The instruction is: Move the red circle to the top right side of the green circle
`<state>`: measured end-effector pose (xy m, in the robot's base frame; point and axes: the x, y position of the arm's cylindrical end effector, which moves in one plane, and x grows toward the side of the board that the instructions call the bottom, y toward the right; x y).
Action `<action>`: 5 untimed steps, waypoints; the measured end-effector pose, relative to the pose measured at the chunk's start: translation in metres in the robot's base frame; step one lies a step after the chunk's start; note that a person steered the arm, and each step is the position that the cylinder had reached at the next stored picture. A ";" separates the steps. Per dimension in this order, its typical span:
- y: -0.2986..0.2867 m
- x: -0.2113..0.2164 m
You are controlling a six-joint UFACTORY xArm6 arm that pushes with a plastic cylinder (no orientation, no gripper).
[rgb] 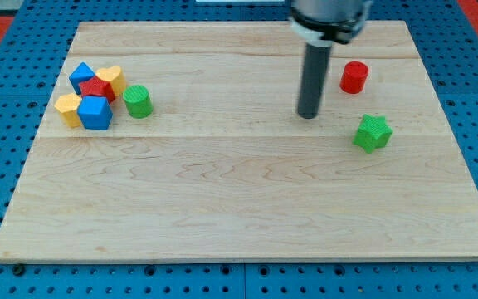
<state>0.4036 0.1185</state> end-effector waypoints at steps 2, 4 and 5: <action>0.112 -0.015; 0.144 -0.071; 0.070 -0.072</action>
